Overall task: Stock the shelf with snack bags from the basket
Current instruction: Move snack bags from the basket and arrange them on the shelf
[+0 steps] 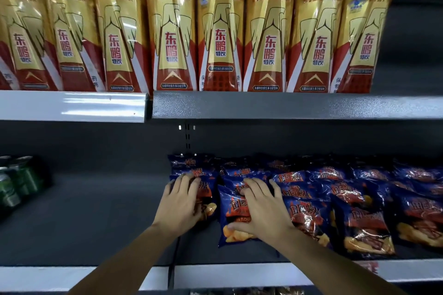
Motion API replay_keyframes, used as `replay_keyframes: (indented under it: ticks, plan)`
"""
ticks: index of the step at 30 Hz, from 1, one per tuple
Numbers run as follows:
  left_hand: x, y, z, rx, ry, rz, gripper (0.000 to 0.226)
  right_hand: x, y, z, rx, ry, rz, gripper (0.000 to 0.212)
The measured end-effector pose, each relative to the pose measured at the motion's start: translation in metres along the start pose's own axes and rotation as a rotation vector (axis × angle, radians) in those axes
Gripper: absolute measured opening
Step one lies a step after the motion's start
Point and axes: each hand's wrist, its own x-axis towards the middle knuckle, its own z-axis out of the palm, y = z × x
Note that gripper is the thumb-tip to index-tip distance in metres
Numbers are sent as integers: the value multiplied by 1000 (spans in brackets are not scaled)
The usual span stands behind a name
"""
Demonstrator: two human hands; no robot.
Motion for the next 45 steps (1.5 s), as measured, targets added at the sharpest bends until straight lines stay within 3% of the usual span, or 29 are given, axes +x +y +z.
replay_keyframes:
  ticks: [11,28,45]
  plan:
    - [2,1,7,39,-90,-32,84,-4,5,-2,-29,49,20,74]
    - [5,12,-3,-22,-17,-33,65,-4,3,-9,29,4,59,87]
    - [-4,12,-13,6,-33,-32,54,-4,-8,-15,25,29,54,85]
